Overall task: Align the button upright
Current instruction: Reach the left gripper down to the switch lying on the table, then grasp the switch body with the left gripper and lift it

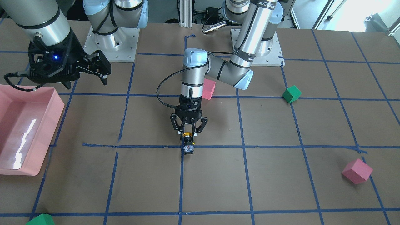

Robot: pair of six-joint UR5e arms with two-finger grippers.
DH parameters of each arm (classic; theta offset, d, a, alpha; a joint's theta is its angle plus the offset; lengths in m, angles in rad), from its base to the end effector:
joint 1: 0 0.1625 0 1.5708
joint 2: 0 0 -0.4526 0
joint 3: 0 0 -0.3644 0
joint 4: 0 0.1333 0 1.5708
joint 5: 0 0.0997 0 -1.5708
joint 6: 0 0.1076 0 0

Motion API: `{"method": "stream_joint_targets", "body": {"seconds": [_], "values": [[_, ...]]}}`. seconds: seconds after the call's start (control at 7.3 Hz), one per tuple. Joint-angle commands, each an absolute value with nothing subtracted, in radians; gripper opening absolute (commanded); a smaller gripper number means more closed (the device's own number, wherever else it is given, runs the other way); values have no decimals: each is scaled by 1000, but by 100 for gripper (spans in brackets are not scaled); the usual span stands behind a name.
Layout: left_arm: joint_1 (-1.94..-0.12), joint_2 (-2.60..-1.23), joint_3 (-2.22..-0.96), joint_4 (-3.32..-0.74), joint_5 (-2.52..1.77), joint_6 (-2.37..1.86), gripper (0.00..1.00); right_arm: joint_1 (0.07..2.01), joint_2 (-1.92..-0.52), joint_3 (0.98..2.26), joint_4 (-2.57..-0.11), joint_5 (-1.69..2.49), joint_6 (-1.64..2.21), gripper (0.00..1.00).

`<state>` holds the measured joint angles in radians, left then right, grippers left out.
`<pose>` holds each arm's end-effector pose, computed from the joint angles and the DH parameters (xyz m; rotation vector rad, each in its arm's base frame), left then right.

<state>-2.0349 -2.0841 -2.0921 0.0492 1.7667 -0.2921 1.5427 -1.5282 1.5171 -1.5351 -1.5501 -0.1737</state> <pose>-0.3466 -0.4414 0.2106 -0.1668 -2.9545 0.9357 0.1220 -0.4843 0.5087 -0.2264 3.1101 0.0349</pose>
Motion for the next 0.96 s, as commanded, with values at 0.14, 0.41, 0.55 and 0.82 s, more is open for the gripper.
{"method": "stream_joint_targets", "body": {"seconds": [0.14,0.41,0.55,0.82], "values": [[-1993,-1949,-1876,-618,1696,-307,0,1542,-1528,1517,-1537,-1549,-176,100],[-1910,-1892,-1665,-1127,1520,-366,0,1542,-1526,1517,-1537,-1549,-175,100],[-1854,-1890,-1623,-1264,1338,-488,0,1542,-1526,1517,-1537,-1548,-175,100],[-1827,-1933,-1605,-1295,1178,-845,0,1540,-1522,1519,-1536,-1546,-173,100]]}}
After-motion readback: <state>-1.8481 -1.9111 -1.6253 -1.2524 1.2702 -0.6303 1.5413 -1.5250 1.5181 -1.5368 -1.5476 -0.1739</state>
